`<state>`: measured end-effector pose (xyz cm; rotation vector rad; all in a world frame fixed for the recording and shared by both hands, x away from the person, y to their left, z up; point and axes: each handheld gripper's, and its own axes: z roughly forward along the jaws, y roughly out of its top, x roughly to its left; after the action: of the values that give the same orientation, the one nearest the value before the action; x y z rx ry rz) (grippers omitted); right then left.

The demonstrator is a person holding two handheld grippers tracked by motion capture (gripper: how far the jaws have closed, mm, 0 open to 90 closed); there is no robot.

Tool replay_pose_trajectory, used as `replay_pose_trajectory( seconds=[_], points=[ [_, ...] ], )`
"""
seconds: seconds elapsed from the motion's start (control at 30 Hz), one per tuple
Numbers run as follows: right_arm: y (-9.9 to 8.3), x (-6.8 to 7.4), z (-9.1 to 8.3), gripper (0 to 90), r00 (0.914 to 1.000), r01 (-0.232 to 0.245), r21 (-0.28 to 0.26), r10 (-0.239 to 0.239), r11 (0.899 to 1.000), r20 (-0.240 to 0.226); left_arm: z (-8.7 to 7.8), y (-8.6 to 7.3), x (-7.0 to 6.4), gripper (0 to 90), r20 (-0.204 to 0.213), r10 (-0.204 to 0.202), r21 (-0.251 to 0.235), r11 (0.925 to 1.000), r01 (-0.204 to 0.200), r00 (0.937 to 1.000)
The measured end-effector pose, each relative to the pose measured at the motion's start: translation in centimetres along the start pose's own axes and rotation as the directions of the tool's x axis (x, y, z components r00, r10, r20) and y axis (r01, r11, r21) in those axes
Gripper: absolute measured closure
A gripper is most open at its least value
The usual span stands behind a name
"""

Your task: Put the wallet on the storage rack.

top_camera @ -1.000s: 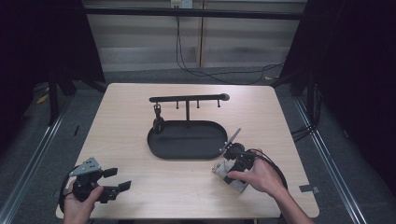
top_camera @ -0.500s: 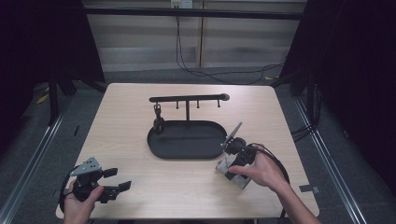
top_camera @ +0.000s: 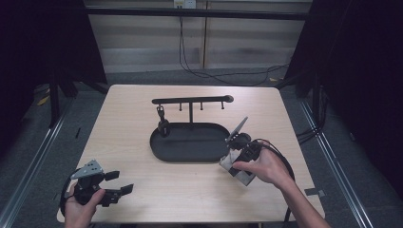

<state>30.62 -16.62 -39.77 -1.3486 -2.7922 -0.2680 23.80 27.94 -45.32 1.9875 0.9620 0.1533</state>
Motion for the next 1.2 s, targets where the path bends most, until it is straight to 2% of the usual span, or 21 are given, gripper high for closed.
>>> replay_pose_trajectory(
  seconds=[0.87,1.0,1.2],
  points=[
    [3.7,-0.6,-0.8,33.3,0.9997,-0.010,0.017,0.010,1.000,-0.024,0.1,0.1,-0.1,19.2,0.015,0.016,0.011,0.9998,-0.016,0.9998],
    [4.2,-1.1,-0.8,33.4,0.9992,-0.032,-0.004,0.032,0.999,-0.022,0.0,0.1,-0.1,19.2,0.008,0.014,0.000,0.9999,-0.014,0.9999],
    [4.9,-2.2,-0.4,33.4,0.9961,-0.079,-0.032,0.078,0.996,-0.041,0.4,0.1,-0.2,19.2,0.013,0.023,0.026,0.9994,-0.024,0.9996]
  ],
)
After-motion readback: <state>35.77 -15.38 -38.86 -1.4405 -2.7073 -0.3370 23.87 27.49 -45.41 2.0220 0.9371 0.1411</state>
